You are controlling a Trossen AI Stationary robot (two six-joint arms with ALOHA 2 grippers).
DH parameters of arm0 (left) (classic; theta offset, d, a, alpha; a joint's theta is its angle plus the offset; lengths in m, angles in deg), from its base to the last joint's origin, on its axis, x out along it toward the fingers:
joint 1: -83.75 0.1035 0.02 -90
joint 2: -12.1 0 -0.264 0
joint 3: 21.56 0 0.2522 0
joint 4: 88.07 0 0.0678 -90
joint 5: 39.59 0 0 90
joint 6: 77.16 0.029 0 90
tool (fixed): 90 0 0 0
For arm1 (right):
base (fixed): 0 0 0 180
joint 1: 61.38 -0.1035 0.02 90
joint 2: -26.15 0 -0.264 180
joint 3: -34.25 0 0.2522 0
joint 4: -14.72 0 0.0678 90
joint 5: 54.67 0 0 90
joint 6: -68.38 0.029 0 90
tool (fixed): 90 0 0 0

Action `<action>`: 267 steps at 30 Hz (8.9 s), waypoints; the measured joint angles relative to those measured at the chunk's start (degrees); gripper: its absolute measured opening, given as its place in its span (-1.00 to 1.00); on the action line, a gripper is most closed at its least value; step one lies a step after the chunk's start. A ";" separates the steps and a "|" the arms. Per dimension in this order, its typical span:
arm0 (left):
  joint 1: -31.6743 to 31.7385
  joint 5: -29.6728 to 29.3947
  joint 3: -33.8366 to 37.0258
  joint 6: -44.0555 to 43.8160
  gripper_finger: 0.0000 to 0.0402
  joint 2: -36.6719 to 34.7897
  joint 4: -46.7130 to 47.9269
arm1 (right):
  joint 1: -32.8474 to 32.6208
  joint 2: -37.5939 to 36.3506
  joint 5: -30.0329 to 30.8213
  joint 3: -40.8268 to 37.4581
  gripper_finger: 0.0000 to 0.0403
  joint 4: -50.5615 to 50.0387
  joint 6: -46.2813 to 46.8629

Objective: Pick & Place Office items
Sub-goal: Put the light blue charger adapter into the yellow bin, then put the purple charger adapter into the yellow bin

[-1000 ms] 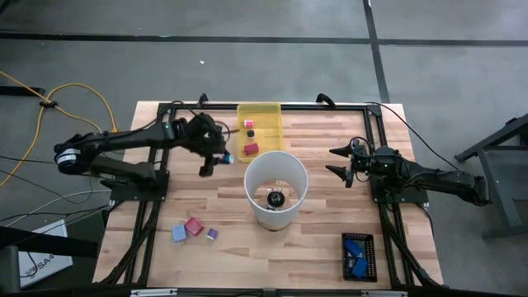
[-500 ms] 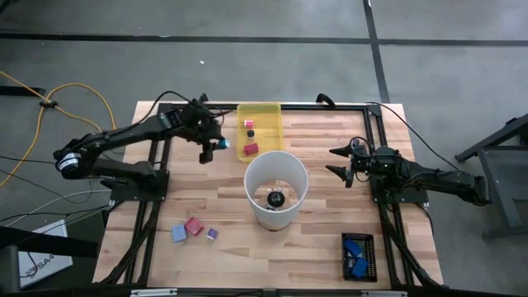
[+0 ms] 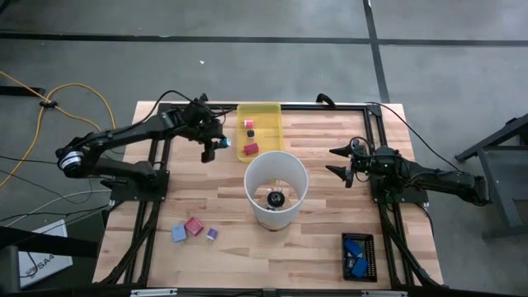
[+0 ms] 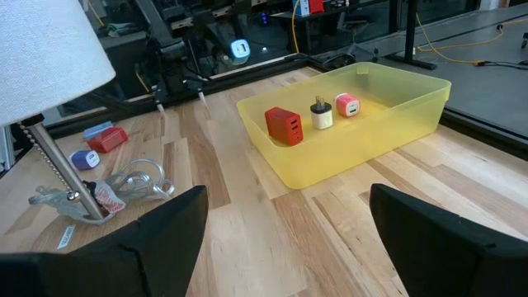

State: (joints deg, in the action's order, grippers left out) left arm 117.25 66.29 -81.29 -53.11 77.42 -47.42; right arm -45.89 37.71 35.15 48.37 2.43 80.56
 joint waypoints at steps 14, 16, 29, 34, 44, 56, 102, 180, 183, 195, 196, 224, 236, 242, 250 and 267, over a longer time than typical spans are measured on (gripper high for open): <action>1.92 2.43 -11.04 3.53 -0.37 16.71 -3.52 | 0.00 0.01 0.00 0.00 0.61 0.01 0.00; 1.92 2.80 -13.53 4.46 -0.37 19.55 -3.33 | 0.00 0.01 0.00 0.00 0.61 0.00 0.01; 1.92 3.89 -27.02 9.67 -0.37 33.23 -2.23 | 0.00 0.01 0.00 0.00 0.61 0.02 0.00; 2.05 3.98 -30.37 11.39 -0.37 37.18 -2.34 | 0.00 -0.01 -0.01 0.00 0.61 0.02 0.01; 2.51 5.05 -32.35 13.73 -0.37 42.02 -2.70 | 0.01 0.01 0.00 0.00 0.61 0.01 0.00; 2.50 6.32 -32.47 15.00 -0.37 45.79 -3.90 | 0.01 0.00 0.00 0.00 0.61 0.01 0.01; 0.51 3.34 -32.12 21.00 -0.37 44.75 -3.15 | 0.00 0.01 0.00 0.00 0.61 0.00 0.00; 3.34 8.37 -32.27 31.64 -0.16 35.55 2.23 | 0.00 0.01 0.00 0.00 0.61 0.01 0.01; 3.32 8.39 -32.27 31.46 -0.16 34.80 3.31 | 0.02 0.00 0.00 0.00 0.61 0.02 0.00; 4.27 8.66 -32.27 26.01 -0.16 34.13 9.73 | 0.01 0.00 0.00 0.00 0.61 0.01 0.00; 4.49 8.66 -32.27 25.54 -0.16 33.87 10.32 | 0.02 0.01 0.00 0.00 0.61 0.00 0.02; 13.42 7.92 -32.27 23.90 -0.16 24.52 41.24 | 0.00 0.00 0.00 0.00 0.61 0.01 0.01; 12.21 6.35 -29.64 17.94 -0.16 18.35 43.71 | 0.02 0.01 0.00 0.00 0.61 0.00 0.00; 8.90 4.93 -22.69 12.38 -0.16 10.69 41.53 | 0.01 -0.01 0.00 0.00 0.61 0.02 0.00; -1.05 2.19 -13.53 2.33 -0.16 0.39 37.32 | 0.02 -0.01 0.00 0.00 0.61 0.02 0.00; -39.98 -18.78 -10.96 -37.27 -0.16 -3.15 35.16 | 0.00 0.01 0.00 0.00 0.61 0.02 0.00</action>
State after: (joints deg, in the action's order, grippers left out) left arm 77.27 47.51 -92.25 -90.38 74.27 -12.26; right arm -45.89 37.72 35.15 48.37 2.45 80.57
